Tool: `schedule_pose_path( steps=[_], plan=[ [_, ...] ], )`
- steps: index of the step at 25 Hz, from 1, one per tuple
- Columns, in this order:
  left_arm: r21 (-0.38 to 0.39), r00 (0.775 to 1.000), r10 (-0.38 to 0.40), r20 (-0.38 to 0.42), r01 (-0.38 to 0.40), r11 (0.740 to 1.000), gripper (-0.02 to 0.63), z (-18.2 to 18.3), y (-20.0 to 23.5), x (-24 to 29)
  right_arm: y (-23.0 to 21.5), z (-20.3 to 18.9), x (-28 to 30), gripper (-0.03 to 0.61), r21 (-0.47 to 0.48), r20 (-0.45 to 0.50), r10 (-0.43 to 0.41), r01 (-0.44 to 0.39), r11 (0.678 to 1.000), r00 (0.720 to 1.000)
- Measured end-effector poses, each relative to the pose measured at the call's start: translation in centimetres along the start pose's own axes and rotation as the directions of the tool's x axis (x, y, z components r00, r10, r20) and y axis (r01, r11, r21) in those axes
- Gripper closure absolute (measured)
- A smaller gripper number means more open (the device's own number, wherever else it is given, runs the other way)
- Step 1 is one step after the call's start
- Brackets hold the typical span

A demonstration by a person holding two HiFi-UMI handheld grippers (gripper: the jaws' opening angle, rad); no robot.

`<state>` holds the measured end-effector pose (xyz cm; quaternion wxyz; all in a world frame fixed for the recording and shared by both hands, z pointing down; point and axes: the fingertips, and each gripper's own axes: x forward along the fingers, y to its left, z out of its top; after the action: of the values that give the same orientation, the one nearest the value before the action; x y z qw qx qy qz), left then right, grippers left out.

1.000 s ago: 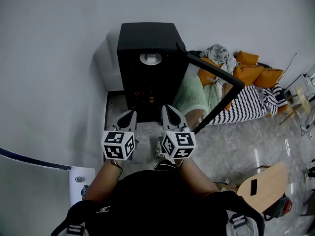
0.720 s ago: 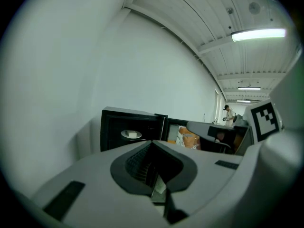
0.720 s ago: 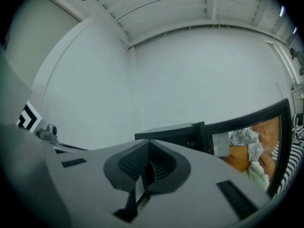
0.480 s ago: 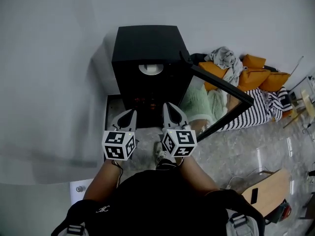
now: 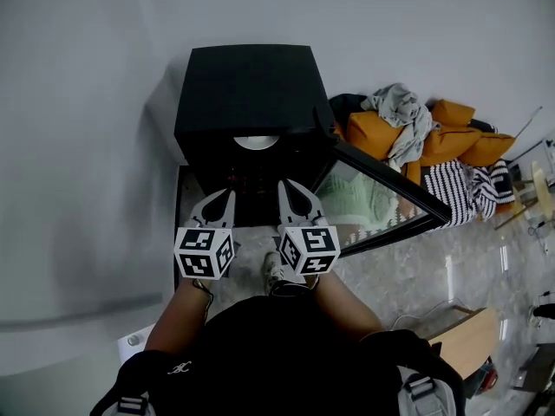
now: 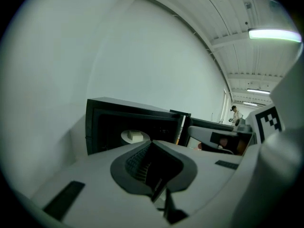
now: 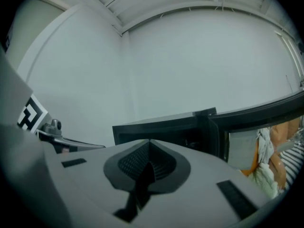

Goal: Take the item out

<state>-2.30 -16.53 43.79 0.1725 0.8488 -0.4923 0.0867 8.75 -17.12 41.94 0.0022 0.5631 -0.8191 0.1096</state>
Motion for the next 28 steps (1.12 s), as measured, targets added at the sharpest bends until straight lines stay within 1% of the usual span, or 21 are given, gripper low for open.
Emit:
schedule_pose_path(
  steps=[4,10,13,18,23,25,28],
  plan=[
    [-0.014,1.000,0.020,-0.012,-0.020,1.000,0.604,0.5,0.9,3.0,-1.8,-0.3,2.9,0.571,0.006,-0.020,0.013,-0.013,1.000,1.000],
    [-0.026,0.999,0.045,-0.025,-0.045,0.999,0.604,1.1,1.5,6.4,-4.1,-2.2,6.6,0.571,0.034,-0.075,0.038,-0.036,0.999,0.996],
    [-0.014,0.997,0.062,-0.045,-0.063,0.998,0.604,0.5,1.4,7.4,-5.0,-3.5,7.9,0.571,0.054,-0.108,0.045,-0.039,0.998,0.993],
    [-0.009,0.994,0.086,-0.072,-0.087,0.996,0.604,-0.3,1.5,7.8,-5.9,-4.5,9.2,0.571,0.052,-0.110,0.010,-0.004,0.999,0.994],
    [-0.018,0.993,0.092,-0.079,-0.093,0.995,0.604,-0.4,3.1,7.5,-6.0,-4.9,10.4,0.571,0.064,-0.113,-0.023,0.030,0.997,0.993],
    [-0.013,0.994,0.077,-0.078,-0.078,0.997,0.604,-0.3,3.8,7.3,-5.8,-5.2,11.0,0.570,0.074,-0.114,-0.046,0.055,0.996,0.992],
    [-0.003,0.996,0.031,-0.087,-0.032,0.999,0.604,-0.4,4.5,6.8,-5.9,-5.9,11.8,0.569,0.089,-0.120,-0.115,0.126,0.988,0.986]
  ],
)
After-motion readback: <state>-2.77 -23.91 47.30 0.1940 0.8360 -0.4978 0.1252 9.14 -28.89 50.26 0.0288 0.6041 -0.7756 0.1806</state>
